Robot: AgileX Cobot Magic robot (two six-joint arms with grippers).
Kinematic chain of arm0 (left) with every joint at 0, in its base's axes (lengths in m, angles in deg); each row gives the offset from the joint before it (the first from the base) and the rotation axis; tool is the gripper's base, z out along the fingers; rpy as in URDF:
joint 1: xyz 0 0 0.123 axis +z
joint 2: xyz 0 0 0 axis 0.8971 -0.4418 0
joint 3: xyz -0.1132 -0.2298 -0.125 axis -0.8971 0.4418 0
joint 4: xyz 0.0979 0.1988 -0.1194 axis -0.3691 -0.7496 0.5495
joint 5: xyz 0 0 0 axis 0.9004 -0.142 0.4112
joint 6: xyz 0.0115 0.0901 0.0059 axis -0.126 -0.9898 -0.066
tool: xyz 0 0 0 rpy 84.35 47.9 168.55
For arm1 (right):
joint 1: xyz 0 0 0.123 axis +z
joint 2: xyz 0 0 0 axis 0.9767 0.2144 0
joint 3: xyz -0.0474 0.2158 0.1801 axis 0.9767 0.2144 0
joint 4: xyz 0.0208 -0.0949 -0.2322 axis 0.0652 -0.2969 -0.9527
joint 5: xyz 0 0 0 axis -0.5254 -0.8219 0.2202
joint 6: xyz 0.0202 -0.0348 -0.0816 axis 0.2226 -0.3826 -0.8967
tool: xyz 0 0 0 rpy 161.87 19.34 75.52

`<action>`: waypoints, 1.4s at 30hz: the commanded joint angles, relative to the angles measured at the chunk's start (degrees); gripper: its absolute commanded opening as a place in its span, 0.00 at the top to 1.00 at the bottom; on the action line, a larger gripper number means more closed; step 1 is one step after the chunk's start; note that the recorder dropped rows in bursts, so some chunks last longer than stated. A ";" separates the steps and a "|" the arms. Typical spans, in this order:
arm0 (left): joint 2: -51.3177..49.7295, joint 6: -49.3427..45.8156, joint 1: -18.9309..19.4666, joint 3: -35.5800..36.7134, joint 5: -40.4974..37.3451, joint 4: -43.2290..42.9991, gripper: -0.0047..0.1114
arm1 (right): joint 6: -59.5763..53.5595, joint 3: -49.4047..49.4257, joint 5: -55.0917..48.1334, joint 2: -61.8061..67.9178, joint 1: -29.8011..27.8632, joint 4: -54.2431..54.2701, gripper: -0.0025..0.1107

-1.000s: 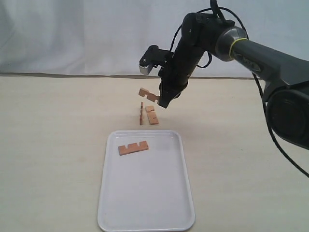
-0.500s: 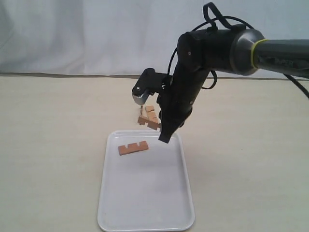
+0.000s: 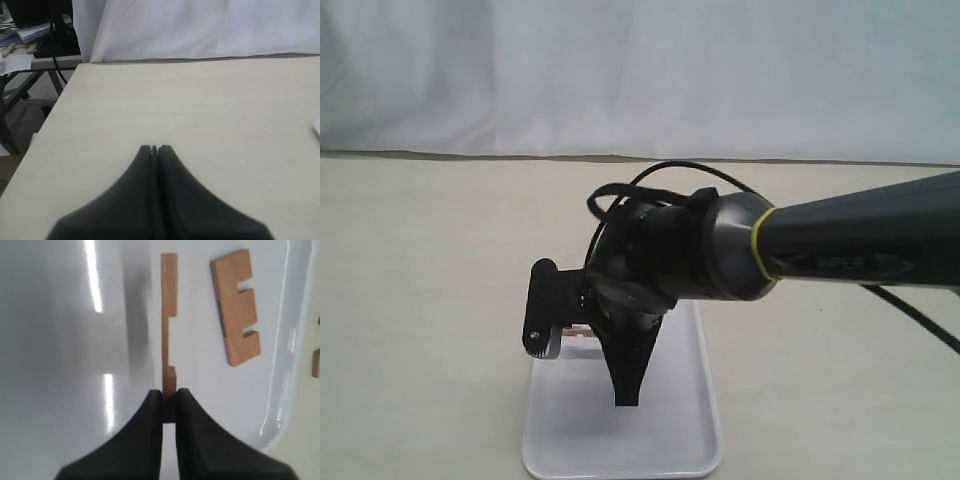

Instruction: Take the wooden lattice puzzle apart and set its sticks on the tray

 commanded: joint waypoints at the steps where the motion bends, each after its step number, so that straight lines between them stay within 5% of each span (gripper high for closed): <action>1: 0.13 0.05 -0.01 0.10 0.88 0.06 0.96 | 8.89 0.34 1.43 1.43 0.61 -9.83 0.94; 9: 0.13 0.05 -0.01 0.10 0.88 0.06 0.96 | 8.89 0.34 3.07 3.19 0.63 -9.45 0.91; 18: 0.13 0.05 -0.01 0.10 0.88 0.06 0.96 | 8.89 0.23 2.45 2.39 0.63 -6.46 0.54; 31: 0.13 0.05 -0.01 0.10 0.88 0.06 0.96 | 8.75 -4.17 2.77 -4.78 -0.43 0.87 0.53; 42: 0.13 0.05 -0.01 0.10 0.88 0.06 0.96 | 23.00 -14.64 6.65 0.04 -10.24 15.83 0.43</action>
